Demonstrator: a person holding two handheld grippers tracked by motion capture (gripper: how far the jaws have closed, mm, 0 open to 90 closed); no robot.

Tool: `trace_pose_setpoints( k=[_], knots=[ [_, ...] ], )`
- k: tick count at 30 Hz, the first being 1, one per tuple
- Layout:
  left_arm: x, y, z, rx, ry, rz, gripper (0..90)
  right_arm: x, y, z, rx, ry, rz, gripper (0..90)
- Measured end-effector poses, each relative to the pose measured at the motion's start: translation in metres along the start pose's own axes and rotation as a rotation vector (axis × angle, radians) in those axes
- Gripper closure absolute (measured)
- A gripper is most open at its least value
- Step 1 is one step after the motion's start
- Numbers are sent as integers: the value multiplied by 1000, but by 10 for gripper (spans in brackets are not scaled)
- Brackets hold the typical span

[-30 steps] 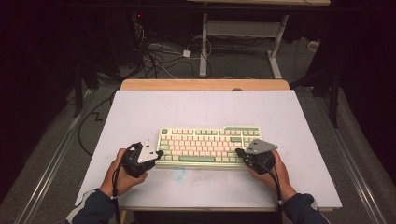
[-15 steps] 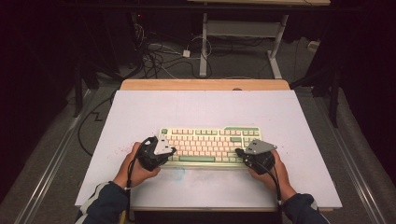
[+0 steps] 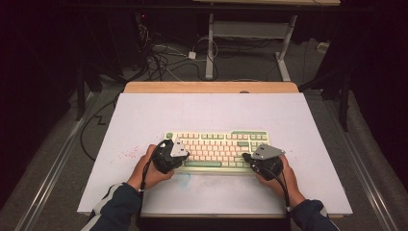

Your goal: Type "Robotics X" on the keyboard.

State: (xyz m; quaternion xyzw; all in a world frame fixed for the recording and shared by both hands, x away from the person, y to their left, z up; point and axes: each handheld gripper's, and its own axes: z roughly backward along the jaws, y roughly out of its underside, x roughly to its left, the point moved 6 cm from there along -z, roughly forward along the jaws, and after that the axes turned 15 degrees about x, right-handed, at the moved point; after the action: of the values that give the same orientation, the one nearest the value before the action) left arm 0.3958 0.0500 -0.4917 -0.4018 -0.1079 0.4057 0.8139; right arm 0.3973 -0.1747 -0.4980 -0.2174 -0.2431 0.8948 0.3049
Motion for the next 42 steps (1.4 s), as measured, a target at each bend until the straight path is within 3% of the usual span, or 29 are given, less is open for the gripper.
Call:
trace_pose_setpoints(
  k=[27,42],
  knots=[
    [2,3,-6,7,-23,-11,851,0,0,0,0,1,3,900],
    [0,1,-3,-18,-27,-33,842,0,0,0,2,2,3,900]
  ],
)
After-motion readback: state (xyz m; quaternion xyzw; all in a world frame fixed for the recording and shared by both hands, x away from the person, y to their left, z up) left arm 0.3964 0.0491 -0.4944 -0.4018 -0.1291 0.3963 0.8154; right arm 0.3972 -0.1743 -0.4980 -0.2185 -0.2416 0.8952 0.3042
